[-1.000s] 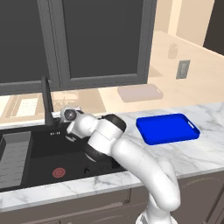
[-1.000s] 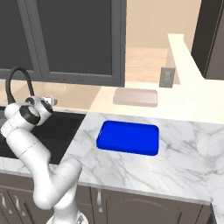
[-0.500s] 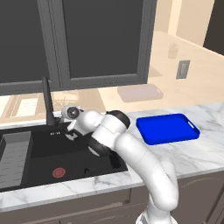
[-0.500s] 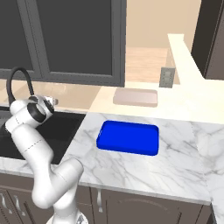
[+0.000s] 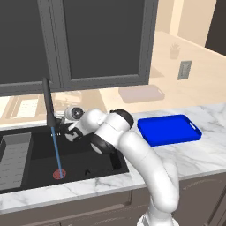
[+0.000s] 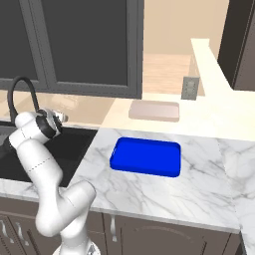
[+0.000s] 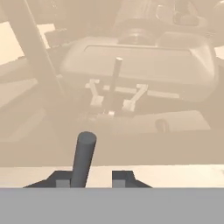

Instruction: Pick up all produce items and place them in the sink. Turn on the sink faucet to wash them. Then turn the sink off and put them in the tray.

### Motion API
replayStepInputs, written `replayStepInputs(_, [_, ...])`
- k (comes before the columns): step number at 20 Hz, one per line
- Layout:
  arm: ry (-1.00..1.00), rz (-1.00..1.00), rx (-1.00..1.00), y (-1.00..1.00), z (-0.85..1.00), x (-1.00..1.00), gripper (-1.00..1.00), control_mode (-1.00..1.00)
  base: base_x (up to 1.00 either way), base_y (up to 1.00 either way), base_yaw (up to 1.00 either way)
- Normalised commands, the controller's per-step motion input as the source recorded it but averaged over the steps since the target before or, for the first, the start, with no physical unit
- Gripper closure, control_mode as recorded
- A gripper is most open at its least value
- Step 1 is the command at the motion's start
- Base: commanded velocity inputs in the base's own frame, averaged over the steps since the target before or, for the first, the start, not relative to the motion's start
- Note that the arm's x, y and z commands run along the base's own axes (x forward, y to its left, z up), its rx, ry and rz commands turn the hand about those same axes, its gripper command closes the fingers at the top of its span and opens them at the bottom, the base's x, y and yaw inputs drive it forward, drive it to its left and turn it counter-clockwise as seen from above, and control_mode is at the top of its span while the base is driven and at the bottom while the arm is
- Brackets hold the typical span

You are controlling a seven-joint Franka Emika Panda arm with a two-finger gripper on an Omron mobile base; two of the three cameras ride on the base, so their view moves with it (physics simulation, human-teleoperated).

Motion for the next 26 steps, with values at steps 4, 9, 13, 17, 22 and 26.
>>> replayStepInputs(4, [0.02,-0.03,0.08,-0.48,-0.43,-0.23,1.0,-1.0,0.0,0.0,0.0])
replayStepInputs(9, [0.04,-0.03,0.07,-0.42,-0.36,-0.21,1.0,-1.0,0.0,0.0,0.0])
replayStepInputs(13, [0.01,0.0,0.0,-0.08,-0.01,0.0,1.0,-1.0,0.0,0.0,0.0])
replayStepInputs(17, [0.01,0.11,0.0,-0.01,0.0,0.02,1.0,-1.0,0.0,0.0,0.0])
replayStepInputs(22, [-0.02,0.29,0.0,0.0,0.0,0.0,1.0,-1.0,0.0,0.0,0.0])
replayStepInputs(26, [-0.05,0.35,0.0,0.0,0.0,0.0,1.0,-1.0,0.0,0.0,0.0])
